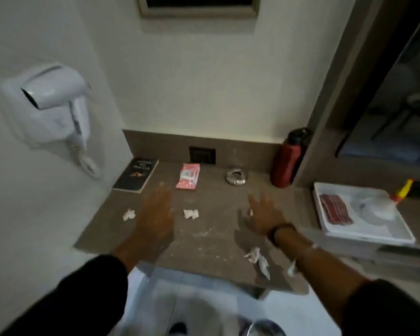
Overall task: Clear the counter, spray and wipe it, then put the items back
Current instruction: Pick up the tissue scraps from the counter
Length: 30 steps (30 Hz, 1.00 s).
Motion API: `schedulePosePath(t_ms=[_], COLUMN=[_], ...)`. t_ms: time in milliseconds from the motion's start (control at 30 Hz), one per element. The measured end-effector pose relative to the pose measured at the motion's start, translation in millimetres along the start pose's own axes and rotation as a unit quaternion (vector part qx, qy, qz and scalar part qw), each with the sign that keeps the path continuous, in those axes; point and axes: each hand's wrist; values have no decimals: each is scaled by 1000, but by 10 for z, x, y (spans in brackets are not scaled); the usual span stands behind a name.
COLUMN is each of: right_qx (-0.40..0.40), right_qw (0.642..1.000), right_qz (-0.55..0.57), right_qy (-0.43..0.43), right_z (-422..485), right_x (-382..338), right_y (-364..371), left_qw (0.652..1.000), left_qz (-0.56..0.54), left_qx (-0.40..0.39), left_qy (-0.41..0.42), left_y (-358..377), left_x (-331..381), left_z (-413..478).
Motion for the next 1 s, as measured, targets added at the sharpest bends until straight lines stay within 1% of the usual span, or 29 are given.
schedulePosePath(t_ms=[33, 67, 100, 133, 167, 200, 267, 333, 367, 433, 500, 533, 567, 600, 667, 733, 800, 833, 900, 1000], right_qx=[-60, -97, -110, -117, -101, -70, -15, 15, 45, 122, 186, 205, 216, 213, 179, 112, 48, 35, 39, 89], right_qw=[997, 994, 991, 989, 989, 990, 991, 990, 988, 973, 949, 938, 932, 933, 945, 961, 977, 983, 983, 975], right_qz=[-31, -22, -21, -18, -24, -31, -35, -17, 4, 53, 95, 125, 145, 158, 163, 134, 75, 46, 22, 39], right_qy=[33, 47, 74, 91, 106, 117, 125, 139, 146, 186, 237, 250, 254, 243, 219, 217, 191, 176, 176, 200], right_z=[-112, -213, -345, -485, -551, -568, -493, -376, -284, -52, 205, 338, 478, 612, 867, 1066, 1184, 1221, 1254, 1172], right_x=[117, 223, 329, 377, 396, 388, 299, 218, 193, 160, 124, 106, 123, 140, 196, 217, 243, 261, 230, 142], right_y=[273, 508, 782, 984, 1146, 1247, 1315, 1342, 1338, 1258, 1093, 998, 936, 876, 842, 905, 1051, 1124, 1197, 1183], left_qw=[999, 998, 992, 984, 978, 975, 977, 973, 969, 964, 957, 954, 956, 958, 953, 948, 944, 942, 942, 946], left_qz=[16, 33, 41, 33, 15, 10, 6, -35, -56, -77, -112, -126, -134, -145, -204, -260, -282, -278, -258, -234], left_qx=[-24, -29, -70, -89, -95, -98, -102, -116, -127, -149, -146, -144, -135, -124, -112, -145, -172, -189, -215, -221], left_qy=[-15, -42, -94, -152, -188, -199, -189, -196, -202, -207, -222, -231, -224, -213, -192, -116, -20, 3, 15, 42], left_y=[178, 310, 429, 500, 577, 662, 799, 981, 1059, 1195, 1282, 1284, 1284, 1266, 1196, 1147, 1210, 1280, 1418, 1537], left_x=[-213, -429, -664, -866, -1046, -1202, -1471, -1710, -1805, -1936, -2001, -2017, -2020, -1989, -1752, -1325, -897, -730, -489, -305], left_z=[-176, -255, -351, -404, -376, -300, -131, 2, 54, 134, 152, 155, 177, 209, 301, 401, 521, 584, 680, 702])
Point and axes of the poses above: each hand's wrist, its own z-axis towards the middle knuckle, its own y-axis out of the palm, x = y × z, and after that the axes turned 4 degrees about x, right-handed
